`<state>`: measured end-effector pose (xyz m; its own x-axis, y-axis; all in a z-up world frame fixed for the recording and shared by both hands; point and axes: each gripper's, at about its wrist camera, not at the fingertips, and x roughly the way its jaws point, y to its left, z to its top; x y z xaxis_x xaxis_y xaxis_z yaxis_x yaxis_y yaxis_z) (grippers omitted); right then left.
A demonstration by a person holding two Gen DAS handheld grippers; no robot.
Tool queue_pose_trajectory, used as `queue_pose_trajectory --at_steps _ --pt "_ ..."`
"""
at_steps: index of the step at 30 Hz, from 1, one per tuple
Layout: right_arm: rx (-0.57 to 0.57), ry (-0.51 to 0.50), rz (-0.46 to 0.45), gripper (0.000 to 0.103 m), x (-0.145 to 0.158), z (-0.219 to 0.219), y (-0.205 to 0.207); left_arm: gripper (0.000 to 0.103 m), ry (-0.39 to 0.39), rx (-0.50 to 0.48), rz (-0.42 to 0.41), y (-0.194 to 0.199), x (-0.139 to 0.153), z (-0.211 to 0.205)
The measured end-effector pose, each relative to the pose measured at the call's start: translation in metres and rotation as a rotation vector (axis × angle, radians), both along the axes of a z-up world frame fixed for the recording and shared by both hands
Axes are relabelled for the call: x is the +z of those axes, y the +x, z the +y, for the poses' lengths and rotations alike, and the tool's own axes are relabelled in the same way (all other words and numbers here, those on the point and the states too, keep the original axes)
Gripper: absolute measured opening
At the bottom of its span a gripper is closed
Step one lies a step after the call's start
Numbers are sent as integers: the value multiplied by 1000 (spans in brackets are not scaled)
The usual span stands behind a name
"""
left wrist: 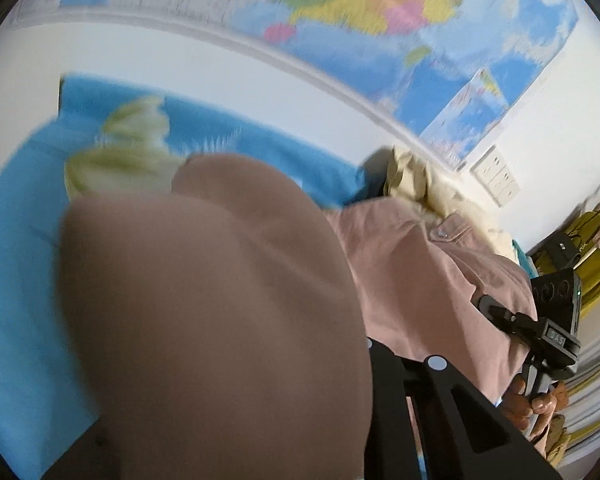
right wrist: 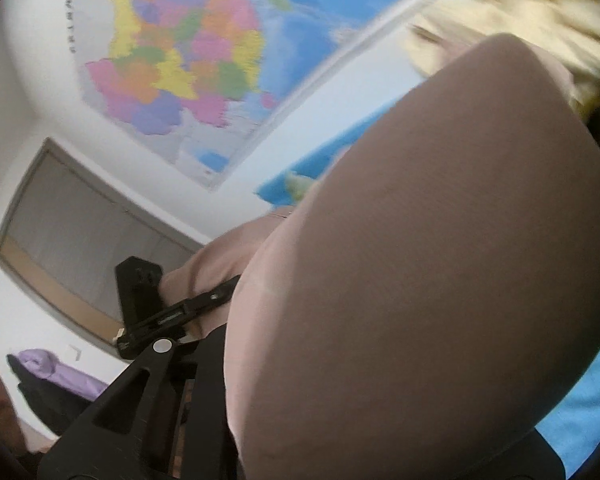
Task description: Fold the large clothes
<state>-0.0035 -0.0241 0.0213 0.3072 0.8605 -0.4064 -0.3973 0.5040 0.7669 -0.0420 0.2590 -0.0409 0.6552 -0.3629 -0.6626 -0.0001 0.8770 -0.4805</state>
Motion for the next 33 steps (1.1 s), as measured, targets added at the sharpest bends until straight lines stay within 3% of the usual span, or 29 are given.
queue_pose_trajectory --at_steps 9,13,15,18,20,23,26,28,32,33 --pt "85 66 -169 20 70 80 59 13 172 152 -162 26 91 67" --pt "102 99 -229 20 82 128 86 13 254 240 -211 46 116 102" --pt "128 133 -220 20 81 154 101 13 333 293 -236 60 121 121" --pt "156 155 -215 20 67 197 120 13 363 345 -215 79 107 157" --pt "177 140 -192 20 46 223 123 13 368 376 -180 91 83 188" --pt "228 72 -123 20 -1 262 124 14 396 422 -86 103 29 220" --pt "276 -6 -20 21 -53 288 119 13 339 452 38 104 -27 247" --pt "308 -28 49 27 -85 295 112 14 323 467 72 100 -50 257" --pt "311 -40 81 40 -95 287 108 17 296 464 60 93 -59 261" --pt "311 -56 78 47 -92 282 107 17 290 466 63 93 -59 262"
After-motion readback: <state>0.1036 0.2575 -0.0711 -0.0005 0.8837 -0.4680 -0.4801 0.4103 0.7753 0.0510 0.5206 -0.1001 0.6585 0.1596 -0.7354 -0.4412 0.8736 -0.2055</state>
